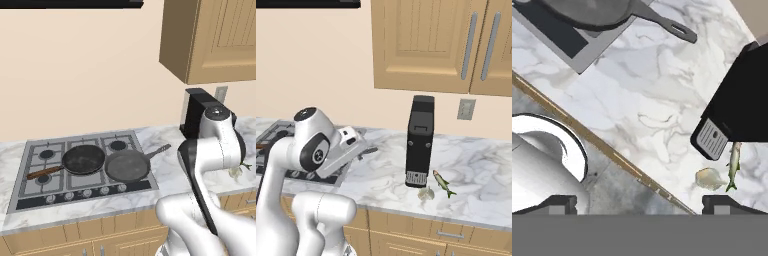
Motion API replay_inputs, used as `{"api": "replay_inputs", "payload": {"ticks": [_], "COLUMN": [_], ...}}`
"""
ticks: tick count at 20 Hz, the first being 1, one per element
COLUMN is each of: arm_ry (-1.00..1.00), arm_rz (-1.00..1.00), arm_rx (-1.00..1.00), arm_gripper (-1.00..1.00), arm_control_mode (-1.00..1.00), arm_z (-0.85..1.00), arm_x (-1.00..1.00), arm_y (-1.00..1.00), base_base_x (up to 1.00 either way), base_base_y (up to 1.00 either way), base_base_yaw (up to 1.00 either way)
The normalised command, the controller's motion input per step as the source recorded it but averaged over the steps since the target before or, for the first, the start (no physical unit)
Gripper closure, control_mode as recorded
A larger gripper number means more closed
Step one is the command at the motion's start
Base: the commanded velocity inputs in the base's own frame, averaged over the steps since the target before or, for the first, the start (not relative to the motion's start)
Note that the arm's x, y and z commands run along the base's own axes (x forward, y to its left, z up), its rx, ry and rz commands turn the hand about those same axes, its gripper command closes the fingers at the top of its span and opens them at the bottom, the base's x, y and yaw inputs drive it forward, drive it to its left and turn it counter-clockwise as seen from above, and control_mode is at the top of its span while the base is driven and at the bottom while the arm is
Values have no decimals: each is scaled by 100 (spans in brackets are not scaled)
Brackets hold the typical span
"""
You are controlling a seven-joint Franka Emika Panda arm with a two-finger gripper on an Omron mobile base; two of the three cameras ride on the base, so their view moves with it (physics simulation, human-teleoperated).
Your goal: Place both pans onto different burners. Then place the garlic and the fish on different pans.
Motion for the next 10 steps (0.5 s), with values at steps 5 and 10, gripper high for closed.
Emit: {"api": "replay_inputs", "payload": {"ticks": [5,10], "arm_ry": [-1,-1], "arm_rz": [-17,-13], "arm_rx": [0,1], "arm_gripper": [-100,-100], "arm_control_mode": [-100,-100], "arm_z": [-6,-10], "arm_x": [-42,-21], "arm_y": [-56,-71], "base_base_x": [0,0], "base_base_y": [0,0], "base_base_yaw": [0,0]}}
